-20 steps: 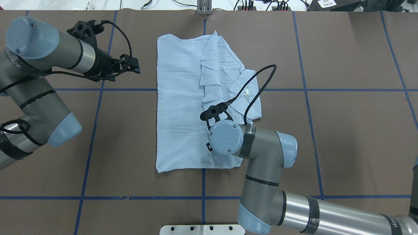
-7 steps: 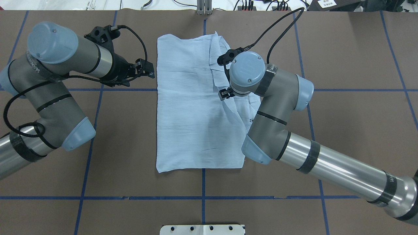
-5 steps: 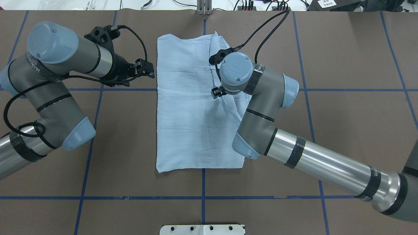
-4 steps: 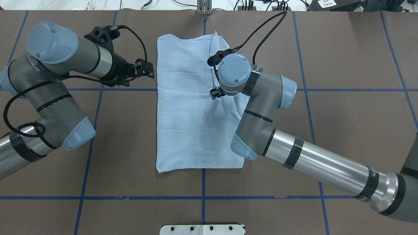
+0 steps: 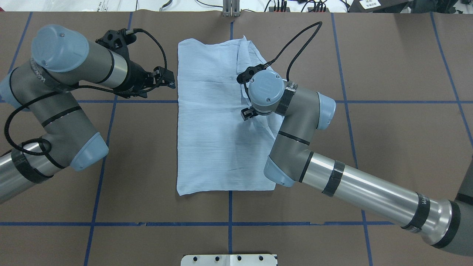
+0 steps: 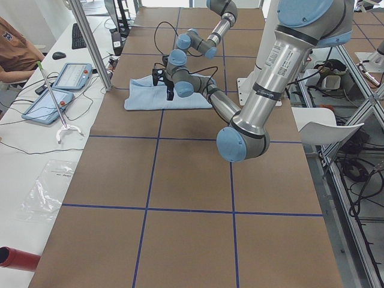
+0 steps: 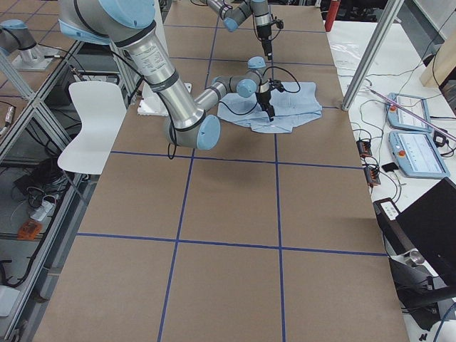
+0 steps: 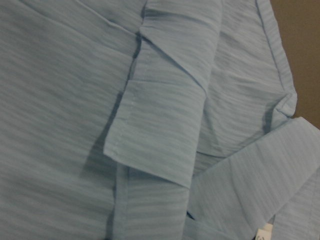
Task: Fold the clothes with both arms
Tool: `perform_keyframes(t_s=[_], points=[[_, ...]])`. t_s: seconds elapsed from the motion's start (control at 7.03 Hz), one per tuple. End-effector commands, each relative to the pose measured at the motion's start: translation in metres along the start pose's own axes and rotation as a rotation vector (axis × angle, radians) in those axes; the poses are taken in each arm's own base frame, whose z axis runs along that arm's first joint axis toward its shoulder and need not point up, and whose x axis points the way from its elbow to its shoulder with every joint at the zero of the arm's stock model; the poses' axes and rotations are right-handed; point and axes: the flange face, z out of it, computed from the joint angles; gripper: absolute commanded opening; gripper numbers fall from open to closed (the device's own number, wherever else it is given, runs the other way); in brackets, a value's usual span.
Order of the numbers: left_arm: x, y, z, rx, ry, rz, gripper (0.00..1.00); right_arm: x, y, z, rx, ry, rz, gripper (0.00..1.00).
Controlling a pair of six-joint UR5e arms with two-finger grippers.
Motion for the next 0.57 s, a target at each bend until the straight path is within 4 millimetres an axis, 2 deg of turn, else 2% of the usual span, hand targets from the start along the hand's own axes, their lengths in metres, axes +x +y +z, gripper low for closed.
perform_keyframes(t_s=[0.0,0.14,0.28,0.43], points=[[0.001,0.0,0.0,0.0,0.002,0.001,1.0,0.026,0.003,0.011,-0.013,0.027,-0.033,1.0],[0.002,0.004,0.003,-0.007,0.004,0.0,1.0,0.053,-0.009,0.007,-0.006,0.037,-0.04,1.0],[0.005,0.01,0.006,-0.015,0.008,0.002,1.0,0.093,-0.02,0.003,-0.018,0.025,-0.057,1.0],[0.006,0.017,0.01,-0.024,0.006,0.006,1.0,0.13,-0.021,0.0,-0.038,0.004,-0.058,1.0]])
